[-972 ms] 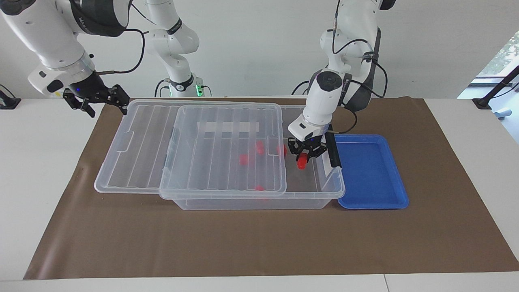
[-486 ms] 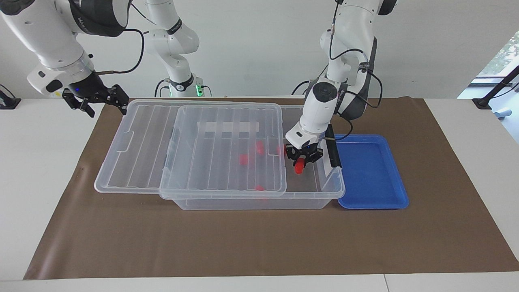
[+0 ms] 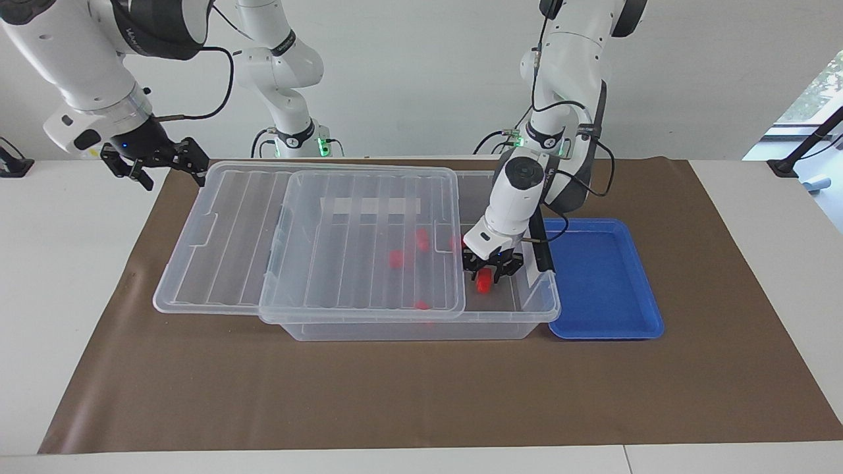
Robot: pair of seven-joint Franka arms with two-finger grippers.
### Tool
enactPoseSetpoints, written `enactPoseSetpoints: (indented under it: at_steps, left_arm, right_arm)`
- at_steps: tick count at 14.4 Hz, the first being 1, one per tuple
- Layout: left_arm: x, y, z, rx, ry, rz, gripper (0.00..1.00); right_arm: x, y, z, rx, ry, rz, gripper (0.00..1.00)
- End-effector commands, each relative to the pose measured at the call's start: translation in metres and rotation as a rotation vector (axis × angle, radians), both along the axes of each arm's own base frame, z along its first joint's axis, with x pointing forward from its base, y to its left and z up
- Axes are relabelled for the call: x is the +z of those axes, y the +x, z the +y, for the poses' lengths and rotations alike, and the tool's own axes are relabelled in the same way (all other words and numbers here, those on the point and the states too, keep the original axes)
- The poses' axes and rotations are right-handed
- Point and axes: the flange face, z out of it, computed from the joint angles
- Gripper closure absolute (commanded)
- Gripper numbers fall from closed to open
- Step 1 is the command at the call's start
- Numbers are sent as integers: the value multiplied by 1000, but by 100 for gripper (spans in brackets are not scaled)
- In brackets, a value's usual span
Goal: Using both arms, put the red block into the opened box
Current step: 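Lift the red block and carry it into the opened box, then lower the red block into the box and open the left gripper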
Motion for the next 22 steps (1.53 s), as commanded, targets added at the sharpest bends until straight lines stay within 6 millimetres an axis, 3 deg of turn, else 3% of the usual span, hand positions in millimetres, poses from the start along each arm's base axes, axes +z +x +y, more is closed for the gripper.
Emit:
enactPoseSetpoints:
  at_steps: [1, 6, 15, 18, 20, 22]
  left_arm:
    - [12, 2, 6, 12, 15, -18, 0]
    - [57, -6, 14, 11, 39, -6, 0]
    - [170, -43, 34, 14, 71, -18, 0]
    - [207, -50, 73, 73, 88, -12, 0]
    - [211, -38, 112, 140, 97, 4, 0]
    - [213, -27, 136, 114, 95, -6, 0]
  right_arm:
    - [0, -3, -2, -17, 9, -2, 0]
    - [0, -3, -3, -17, 6, -2, 0]
    - [-1, -3, -4, -15, 0, -2, 0]
    - [-3, -5, -7, -12, 1, 1, 0]
    - [-5, -6, -16, 11, 3, -16, 1]
    - [-6, -5, -25, 71, 4, -40, 32]
